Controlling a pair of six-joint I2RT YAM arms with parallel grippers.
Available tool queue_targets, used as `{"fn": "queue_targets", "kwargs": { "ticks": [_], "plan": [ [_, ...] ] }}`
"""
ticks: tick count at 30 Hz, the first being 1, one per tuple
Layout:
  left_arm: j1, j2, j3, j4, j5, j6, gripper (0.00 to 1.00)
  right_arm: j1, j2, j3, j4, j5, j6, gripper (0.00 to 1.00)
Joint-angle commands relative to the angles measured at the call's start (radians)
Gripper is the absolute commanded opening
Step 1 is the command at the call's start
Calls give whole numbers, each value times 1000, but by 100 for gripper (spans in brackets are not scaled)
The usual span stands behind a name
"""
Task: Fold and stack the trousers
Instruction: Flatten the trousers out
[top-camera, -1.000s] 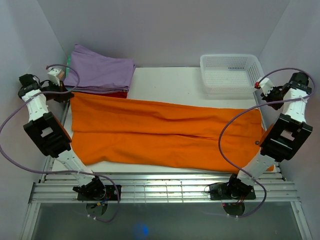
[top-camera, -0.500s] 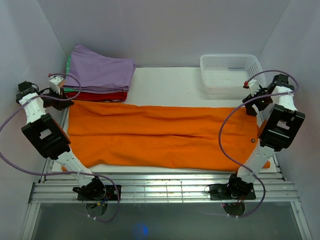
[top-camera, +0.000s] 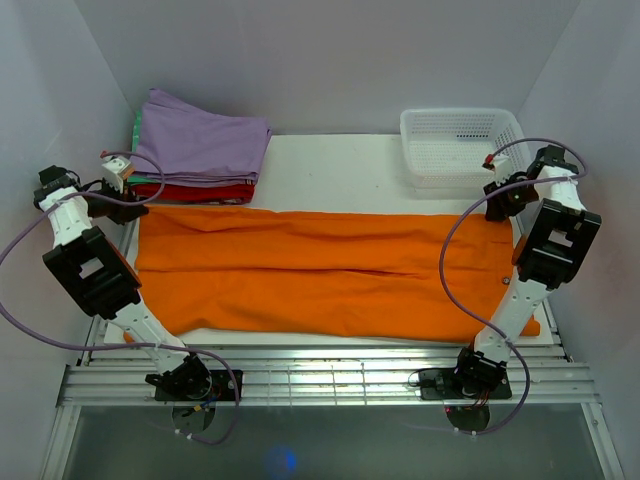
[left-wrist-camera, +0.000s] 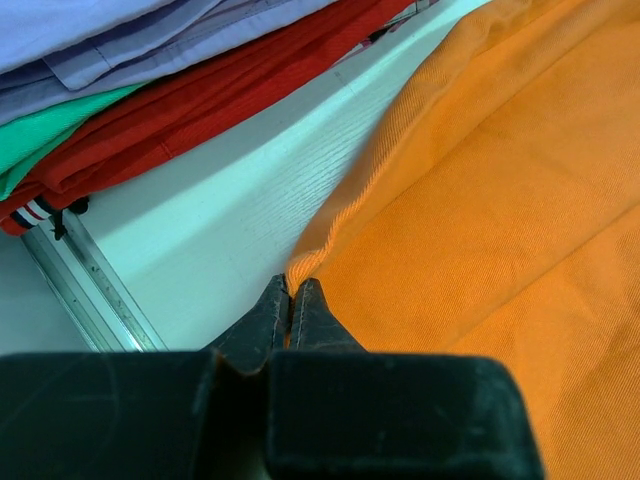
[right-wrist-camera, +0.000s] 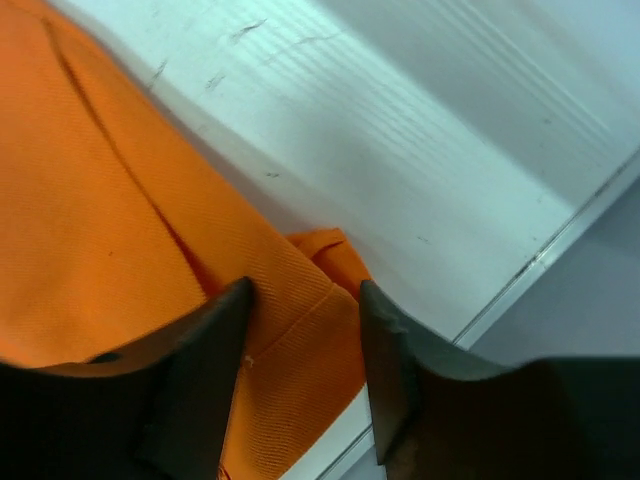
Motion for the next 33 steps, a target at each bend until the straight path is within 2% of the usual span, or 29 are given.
{"fn": "queue_targets", "kwargs": {
  "ticks": [1, 4, 5, 12, 18, 20, 24, 26, 31, 33],
  "plan": [
    [2, -36, 30, -8, 40, 1, 0, 0, 8, 21, -149, -93, -75, 43],
    [2, -33, 52, -16, 40, -1, 0, -6, 8, 96, -263, -96, -156, 22],
    [2, -33, 67, -20, 41, -5, 0, -18, -7, 125, -280, -107, -182, 8],
    [15, -45, 119, -21, 73, -46, 0, -110, -124, 248, -343, -199, -233, 8],
    [33, -78, 133, 44, 110, -102, 0, -190, -219, 247, -310, -260, -264, 8],
    [51, -100, 112, 113, 133, -203, 0, -215, -257, 248, -284, -318, -219, 8],
    [116, -190, 44, 443, 188, -503, 0, -284, -336, 234, -193, -421, -127, 8],
    [142, -217, 37, 499, 210, -583, 0, -299, -389, 215, -158, -462, -109, 8],
    [168, -313, 20, 495, 285, -591, 0, -362, -524, 147, -127, -518, -107, 8],
    [171, -345, -24, 439, 296, -507, 0, -374, -570, 66, -123, -510, -156, 8]
  ]
}}
